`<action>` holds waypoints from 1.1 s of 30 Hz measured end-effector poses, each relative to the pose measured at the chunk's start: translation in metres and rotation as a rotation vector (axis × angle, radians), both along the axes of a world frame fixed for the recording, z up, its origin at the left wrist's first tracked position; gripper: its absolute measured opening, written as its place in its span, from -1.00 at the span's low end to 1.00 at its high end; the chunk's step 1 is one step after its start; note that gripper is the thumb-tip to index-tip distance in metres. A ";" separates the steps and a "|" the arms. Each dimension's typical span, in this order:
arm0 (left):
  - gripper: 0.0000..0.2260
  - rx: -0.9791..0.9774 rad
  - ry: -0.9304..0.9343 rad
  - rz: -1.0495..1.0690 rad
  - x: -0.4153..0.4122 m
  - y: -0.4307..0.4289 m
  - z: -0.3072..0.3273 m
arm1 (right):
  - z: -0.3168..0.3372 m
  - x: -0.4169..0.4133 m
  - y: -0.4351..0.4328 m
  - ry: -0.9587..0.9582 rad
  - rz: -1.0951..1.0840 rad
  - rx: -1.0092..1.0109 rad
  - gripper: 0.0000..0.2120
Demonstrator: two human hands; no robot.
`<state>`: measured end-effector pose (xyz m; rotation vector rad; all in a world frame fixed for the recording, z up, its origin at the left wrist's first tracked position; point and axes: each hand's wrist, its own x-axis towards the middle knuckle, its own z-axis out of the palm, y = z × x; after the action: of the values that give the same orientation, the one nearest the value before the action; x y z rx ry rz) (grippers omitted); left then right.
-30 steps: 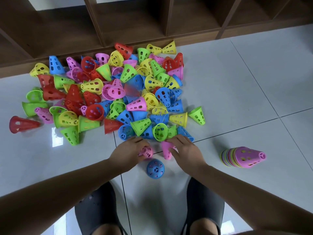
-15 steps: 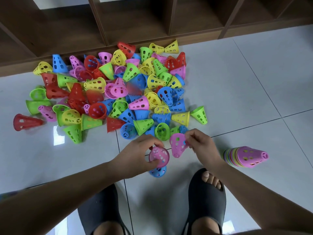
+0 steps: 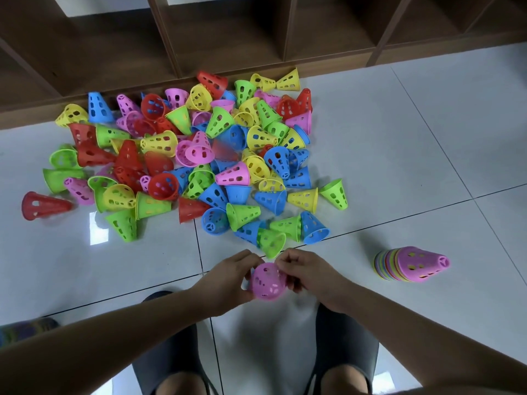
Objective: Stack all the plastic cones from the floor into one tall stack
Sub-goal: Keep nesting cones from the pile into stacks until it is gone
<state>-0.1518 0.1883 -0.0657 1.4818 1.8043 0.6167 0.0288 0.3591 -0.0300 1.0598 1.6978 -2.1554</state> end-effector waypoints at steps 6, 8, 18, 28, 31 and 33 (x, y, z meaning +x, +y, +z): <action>-0.64 -0.009 0.060 0.107 -0.022 -0.002 0.000 | -0.016 -0.004 -0.001 -0.133 -0.012 0.118 -0.91; -0.67 -0.005 0.100 0.177 -0.031 -0.001 0.003 | -0.020 -0.003 0.001 -0.164 -0.050 0.110 -0.92; -0.62 0.188 0.327 0.342 -0.083 0.008 0.011 | -0.025 0.011 0.024 -0.281 -0.371 0.495 -0.94; -0.60 0.038 0.332 0.296 -0.102 -0.003 -0.014 | -0.030 0.004 0.052 -0.331 -0.566 0.358 -0.72; -0.58 0.001 0.284 0.308 -0.104 -0.015 -0.019 | -0.030 0.005 0.057 -0.305 -0.619 0.296 -0.79; -0.57 0.005 0.274 0.319 -0.106 -0.020 -0.017 | -0.026 0.007 0.058 -0.283 -0.638 0.310 -0.83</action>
<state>-0.2574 0.1682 -0.0826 1.3420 2.2798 0.5922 0.0355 0.4175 -0.0564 2.1211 1.7500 -1.9313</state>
